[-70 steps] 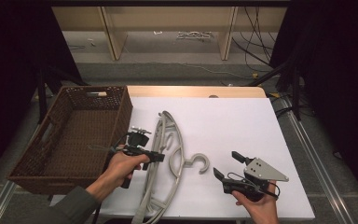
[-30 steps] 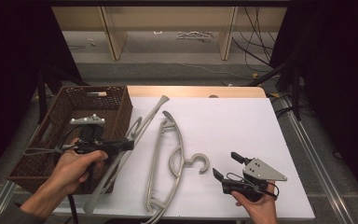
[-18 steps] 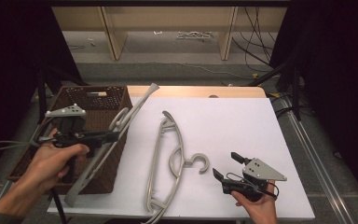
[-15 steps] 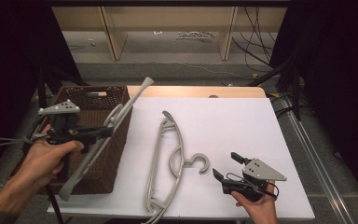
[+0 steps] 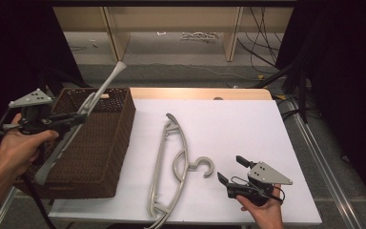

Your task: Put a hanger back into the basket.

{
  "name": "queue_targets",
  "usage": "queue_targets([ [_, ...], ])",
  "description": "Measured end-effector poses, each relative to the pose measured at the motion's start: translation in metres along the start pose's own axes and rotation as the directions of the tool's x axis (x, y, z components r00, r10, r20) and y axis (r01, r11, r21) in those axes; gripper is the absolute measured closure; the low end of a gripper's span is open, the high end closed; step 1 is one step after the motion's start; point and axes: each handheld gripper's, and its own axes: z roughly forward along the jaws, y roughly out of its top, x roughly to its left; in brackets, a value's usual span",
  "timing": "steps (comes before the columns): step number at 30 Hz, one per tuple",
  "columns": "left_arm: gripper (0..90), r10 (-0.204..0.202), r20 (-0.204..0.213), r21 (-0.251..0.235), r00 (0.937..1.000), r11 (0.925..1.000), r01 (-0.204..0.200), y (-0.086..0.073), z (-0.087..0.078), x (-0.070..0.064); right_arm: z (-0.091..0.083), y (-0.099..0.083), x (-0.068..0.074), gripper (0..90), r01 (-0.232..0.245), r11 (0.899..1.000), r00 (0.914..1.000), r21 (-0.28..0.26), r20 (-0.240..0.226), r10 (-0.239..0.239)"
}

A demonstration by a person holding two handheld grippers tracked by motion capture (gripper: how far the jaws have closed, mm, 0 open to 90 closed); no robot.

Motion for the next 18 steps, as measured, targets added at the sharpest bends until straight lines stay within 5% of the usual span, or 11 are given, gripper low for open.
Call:
queue_targets([
  [9, 80.8, 0.029, -0.038, -0.014, 0.9988, 0.9995, -0.030, -0.013, -0.003, 0.030, 0.001, -0.001, 0.000, 17.6, 0.005, 1.000, 1.0000, 0.018, -0.004, -0.005],
  [18, 80.8, 0.096, -0.027, 0.032, 0.9950, 0.9950, -0.095, -0.029, 0.006, 0.038, 0.002, -0.001, -0.001, 17.6, 0.017, 0.999, 0.9998, 0.027, 0.001, -0.017],
])
